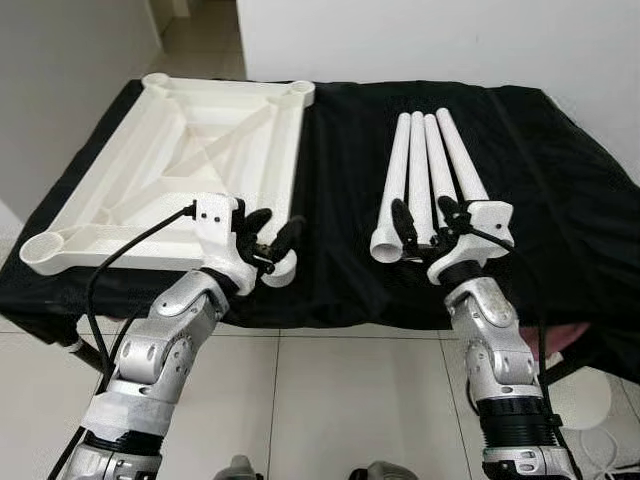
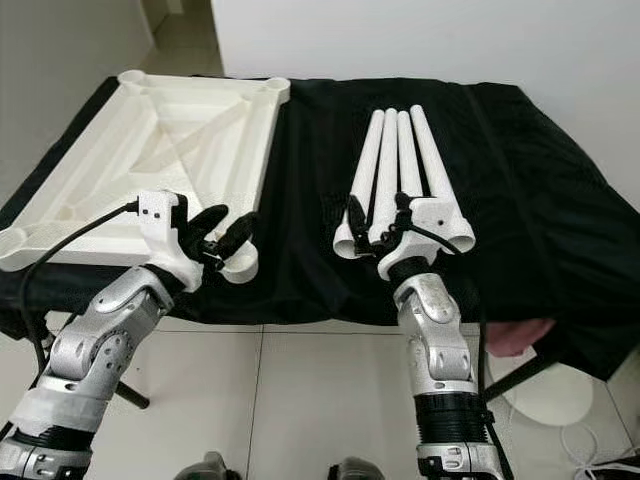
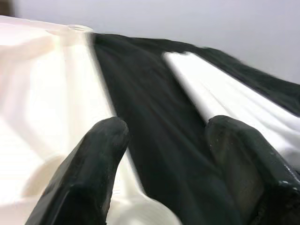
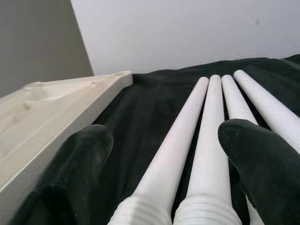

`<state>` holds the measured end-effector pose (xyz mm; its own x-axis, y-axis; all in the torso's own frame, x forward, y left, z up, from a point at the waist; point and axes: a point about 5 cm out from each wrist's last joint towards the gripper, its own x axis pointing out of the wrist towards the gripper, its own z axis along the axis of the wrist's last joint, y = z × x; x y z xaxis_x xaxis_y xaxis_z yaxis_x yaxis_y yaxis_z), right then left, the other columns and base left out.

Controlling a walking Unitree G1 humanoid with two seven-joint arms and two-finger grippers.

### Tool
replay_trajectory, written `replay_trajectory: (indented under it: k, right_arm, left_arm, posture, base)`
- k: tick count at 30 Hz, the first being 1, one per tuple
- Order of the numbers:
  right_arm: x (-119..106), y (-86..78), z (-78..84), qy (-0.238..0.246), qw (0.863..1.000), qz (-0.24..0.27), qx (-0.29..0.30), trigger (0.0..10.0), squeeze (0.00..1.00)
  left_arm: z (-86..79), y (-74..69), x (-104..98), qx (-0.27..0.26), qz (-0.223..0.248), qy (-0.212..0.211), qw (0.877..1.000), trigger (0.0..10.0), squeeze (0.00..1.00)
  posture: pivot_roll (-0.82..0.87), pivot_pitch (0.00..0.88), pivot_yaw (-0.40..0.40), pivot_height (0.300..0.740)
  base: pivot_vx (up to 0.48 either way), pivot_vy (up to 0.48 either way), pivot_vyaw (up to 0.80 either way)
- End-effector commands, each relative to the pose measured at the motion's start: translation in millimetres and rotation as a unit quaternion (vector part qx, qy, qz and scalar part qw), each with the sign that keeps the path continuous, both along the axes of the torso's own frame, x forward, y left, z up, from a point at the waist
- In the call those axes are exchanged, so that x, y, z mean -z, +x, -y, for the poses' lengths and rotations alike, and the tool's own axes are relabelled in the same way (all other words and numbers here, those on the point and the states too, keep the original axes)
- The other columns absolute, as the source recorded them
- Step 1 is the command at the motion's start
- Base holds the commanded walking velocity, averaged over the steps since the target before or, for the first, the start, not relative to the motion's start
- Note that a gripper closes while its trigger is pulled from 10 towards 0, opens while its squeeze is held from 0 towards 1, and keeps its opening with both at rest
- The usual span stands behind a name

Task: Building children table

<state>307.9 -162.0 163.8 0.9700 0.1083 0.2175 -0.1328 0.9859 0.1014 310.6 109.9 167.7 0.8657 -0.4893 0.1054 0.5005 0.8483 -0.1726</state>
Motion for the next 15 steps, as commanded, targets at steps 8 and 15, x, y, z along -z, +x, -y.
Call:
replay_trajectory:
  k: [8, 15]
  right_arm:
    - [-8.4, 7.5, -10.2, -0.02, 0.999, 0.025, 0.031, 10.0, 0.0]
    - [-4.6, 6.7, -11.0, -0.048, 0.997, 0.027, 0.057, 10.0, 0.0]
  left_arm:
    - [-4.8, 27.2, 0.4, -0.077, -0.001, -0.007, 0.997, 10.0, 0.0]
    - [8.9, 43.0, -14.3, -0.11, 0.021, 0.028, 0.993, 10.0, 0.0]
  posture:
    - [0.01, 0.0, 0.002, 0.74]
    - [0.0, 0.0, 0.019, 0.74]
  base:
    - [0.0, 0.0, 0.0]
    - [0.0, 0.0, 0.0]
